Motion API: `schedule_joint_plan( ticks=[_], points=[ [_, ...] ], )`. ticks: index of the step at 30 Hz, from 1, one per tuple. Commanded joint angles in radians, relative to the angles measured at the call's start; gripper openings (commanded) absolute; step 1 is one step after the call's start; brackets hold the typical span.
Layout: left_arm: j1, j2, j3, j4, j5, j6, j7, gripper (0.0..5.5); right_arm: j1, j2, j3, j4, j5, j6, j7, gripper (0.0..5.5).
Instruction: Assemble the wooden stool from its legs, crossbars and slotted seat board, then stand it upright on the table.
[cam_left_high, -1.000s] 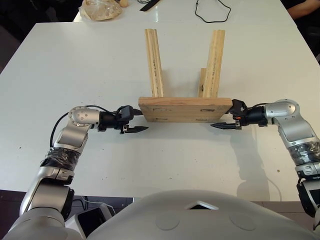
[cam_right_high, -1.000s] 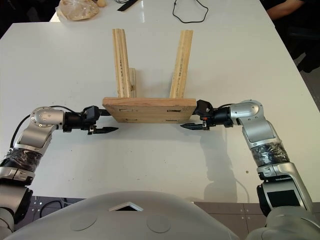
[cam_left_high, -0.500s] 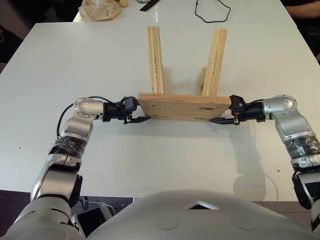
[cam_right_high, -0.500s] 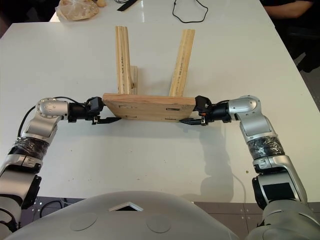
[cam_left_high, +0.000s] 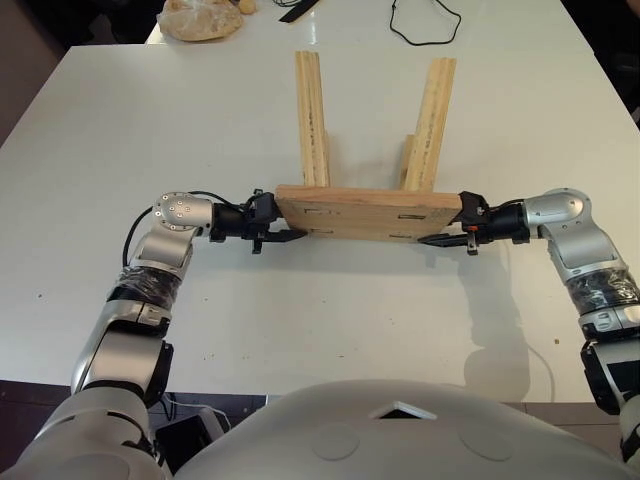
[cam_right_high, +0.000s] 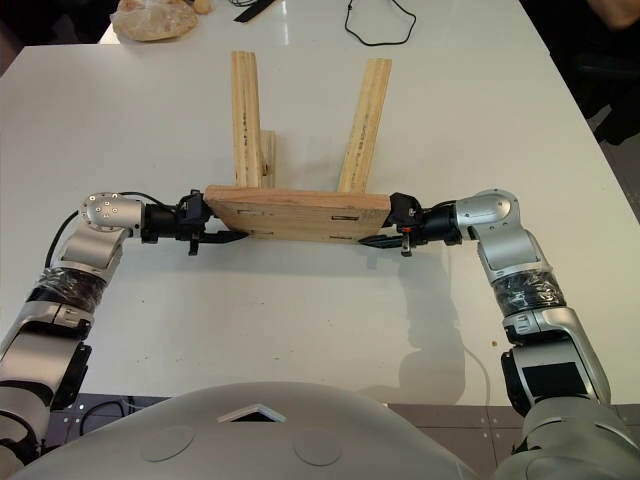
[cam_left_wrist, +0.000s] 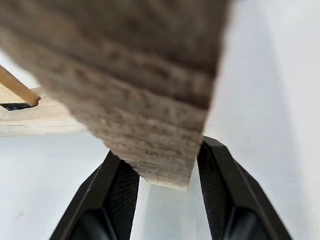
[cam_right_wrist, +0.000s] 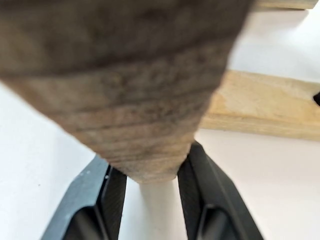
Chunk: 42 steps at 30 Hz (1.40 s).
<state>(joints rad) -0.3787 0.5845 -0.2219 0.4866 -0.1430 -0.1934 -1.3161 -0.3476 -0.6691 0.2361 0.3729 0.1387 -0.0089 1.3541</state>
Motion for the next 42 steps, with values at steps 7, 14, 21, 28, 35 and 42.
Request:
schedule_joint_plan(
  ticks=[7, 14, 21, 28, 35, 42],
  points=[
    [0.054, -0.039, 0.321, -0.583, -0.715, 0.796, 0.15, 1.55, 0.107, 0.004, -0.15, -0.418, 0.381, 0.457, 0.0, 1.32],
    [0.015, -0.1, 0.436, -0.691, -1.368, 0.887, 0.701, 1.55, 0.06, 0.126, -0.353, -0.661, 1.041, 0.784, -0.412, 1.34],
    [-0.037, -0.247, 0.383, -0.84, -1.699, 0.519, 1.092, 1.61, -0.079, 0.256, -0.304, -0.747, 1.591, 0.506, -0.892, 1.37],
    [-0.066, -0.353, 0.336, -0.92, -1.752, 0.406, 1.297, 1.65, -0.282, 0.45, -0.332, -0.777, 1.715, 0.254, -1.131, 1.38],
    [-0.123, -0.453, 0.333, -0.82, -1.722, 0.384, 1.558, 1.37, -0.434, 0.616, -0.402, -0.585, 1.613, 0.179, -1.454, 1.37],
    [-0.084, -0.535, 0.3, -0.687, -1.643, 0.403, 1.763, 1.32, -0.316, 0.736, -0.322, -0.419, 1.406, 0.266, -1.729, 1.37]
  ],
)
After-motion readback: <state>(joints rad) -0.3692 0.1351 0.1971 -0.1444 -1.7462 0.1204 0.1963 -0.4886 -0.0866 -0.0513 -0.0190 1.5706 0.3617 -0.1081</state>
